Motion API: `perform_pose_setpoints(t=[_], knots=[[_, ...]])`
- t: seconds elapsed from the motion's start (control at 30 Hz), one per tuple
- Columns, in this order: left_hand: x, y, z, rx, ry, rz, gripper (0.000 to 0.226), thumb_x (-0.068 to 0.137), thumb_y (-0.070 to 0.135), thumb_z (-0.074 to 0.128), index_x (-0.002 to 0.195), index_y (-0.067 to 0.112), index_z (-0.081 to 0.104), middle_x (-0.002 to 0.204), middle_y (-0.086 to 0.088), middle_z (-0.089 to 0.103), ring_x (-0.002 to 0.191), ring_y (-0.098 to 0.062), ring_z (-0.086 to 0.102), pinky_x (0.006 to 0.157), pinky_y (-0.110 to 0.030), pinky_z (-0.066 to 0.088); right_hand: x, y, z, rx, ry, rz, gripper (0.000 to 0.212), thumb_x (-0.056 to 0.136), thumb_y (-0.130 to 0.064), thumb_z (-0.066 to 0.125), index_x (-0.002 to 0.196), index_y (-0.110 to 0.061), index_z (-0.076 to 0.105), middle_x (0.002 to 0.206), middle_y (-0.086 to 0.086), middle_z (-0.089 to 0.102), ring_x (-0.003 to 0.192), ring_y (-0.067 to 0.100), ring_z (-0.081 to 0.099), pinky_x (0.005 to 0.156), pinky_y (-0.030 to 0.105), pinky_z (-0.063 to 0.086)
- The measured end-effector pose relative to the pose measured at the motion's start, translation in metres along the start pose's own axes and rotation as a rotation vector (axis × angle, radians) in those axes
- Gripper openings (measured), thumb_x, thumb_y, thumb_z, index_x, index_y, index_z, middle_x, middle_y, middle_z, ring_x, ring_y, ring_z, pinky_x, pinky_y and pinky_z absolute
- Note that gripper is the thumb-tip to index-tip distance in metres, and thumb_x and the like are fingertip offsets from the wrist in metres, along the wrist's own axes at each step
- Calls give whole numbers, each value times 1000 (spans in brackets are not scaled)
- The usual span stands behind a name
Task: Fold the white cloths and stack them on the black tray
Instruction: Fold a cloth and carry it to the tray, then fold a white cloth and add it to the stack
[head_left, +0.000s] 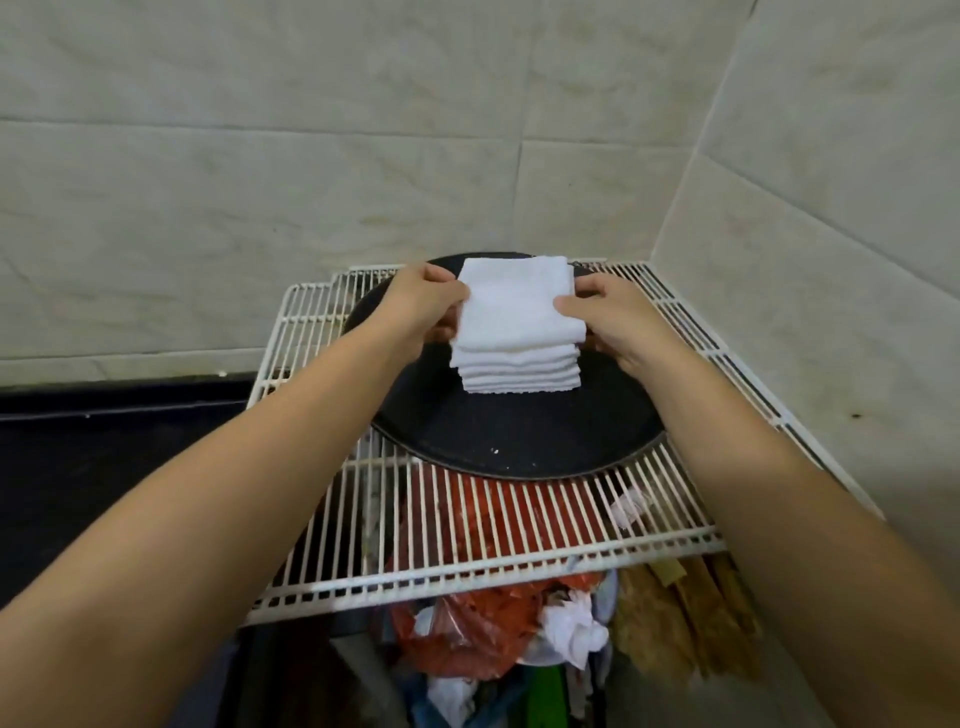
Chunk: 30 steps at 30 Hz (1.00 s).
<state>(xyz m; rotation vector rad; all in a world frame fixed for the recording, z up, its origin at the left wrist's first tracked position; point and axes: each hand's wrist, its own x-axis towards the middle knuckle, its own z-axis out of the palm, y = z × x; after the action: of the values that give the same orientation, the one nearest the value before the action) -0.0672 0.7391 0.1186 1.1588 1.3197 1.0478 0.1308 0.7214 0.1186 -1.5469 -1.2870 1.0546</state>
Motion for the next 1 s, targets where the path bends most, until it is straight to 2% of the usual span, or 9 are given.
perform_pose_setpoints(t=[0.13,0.23,0.33,0.4,0.5,0.77,0.87,0.93,1.0], knots=[[-13,2,-5,2,25,5,22,88,15,60,104,12,44,70,-3,51,52,-12,45,41,-21,35,-10,-15,-6,-42,137,-13,37,88,-24,63,122,-13,53,99,3,59,77,13,57,59,23,44],[-32,12,-25,11,66,48,20,90,19,58,104,13,44,76,-2,52,57,-11,46,45,-21,34,-26,-38,-11,-127,332,-110,37,87,-28,59,122,-16,53,104,1,57,91,15,55,66,23,43],[-65,15,-65,13,103,80,15,91,16,54,103,14,44,77,-2,52,57,-11,46,47,-21,34,-54,-65,10,-203,372,-243,34,89,-25,55,121,-14,56,105,1,57,92,15,53,76,24,39],[-92,12,-104,-6,137,98,15,92,12,50,105,13,43,76,-3,52,56,-11,45,49,-23,32,-78,-81,45,-249,317,-328,32,90,-24,53,120,-13,58,102,2,57,89,15,53,73,24,39],[-145,-2,-176,24,223,119,19,92,13,49,110,14,43,80,-3,55,59,-12,48,51,-25,34,-125,-97,122,-326,176,-443,28,93,-23,50,118,-12,58,102,2,58,93,15,53,79,23,38],[-329,-94,-423,374,583,49,25,91,19,50,115,14,46,91,-10,61,72,-20,56,52,-27,41,-269,-89,410,-469,-302,-705,23,93,-22,52,109,-9,62,109,14,63,89,20,56,82,26,43],[-408,-133,-495,517,729,-39,25,92,22,51,115,15,47,88,-4,60,67,-17,55,57,-27,42,-334,-77,506,-562,-451,-812,29,95,-30,49,117,-14,57,116,9,57,107,25,55,93,40,45],[-459,-161,-533,626,791,-115,24,93,24,51,114,15,49,87,0,58,67,-15,54,64,-28,43,-376,-70,560,-635,-549,-886,33,97,-33,46,124,-16,53,124,8,52,116,25,50,95,42,42],[-504,-191,-564,719,836,-217,26,93,24,50,117,13,50,91,-2,60,78,-19,56,73,-30,44,-414,-61,608,-704,-651,-965,35,98,-34,43,128,-17,50,130,7,49,120,26,46,95,42,38]])
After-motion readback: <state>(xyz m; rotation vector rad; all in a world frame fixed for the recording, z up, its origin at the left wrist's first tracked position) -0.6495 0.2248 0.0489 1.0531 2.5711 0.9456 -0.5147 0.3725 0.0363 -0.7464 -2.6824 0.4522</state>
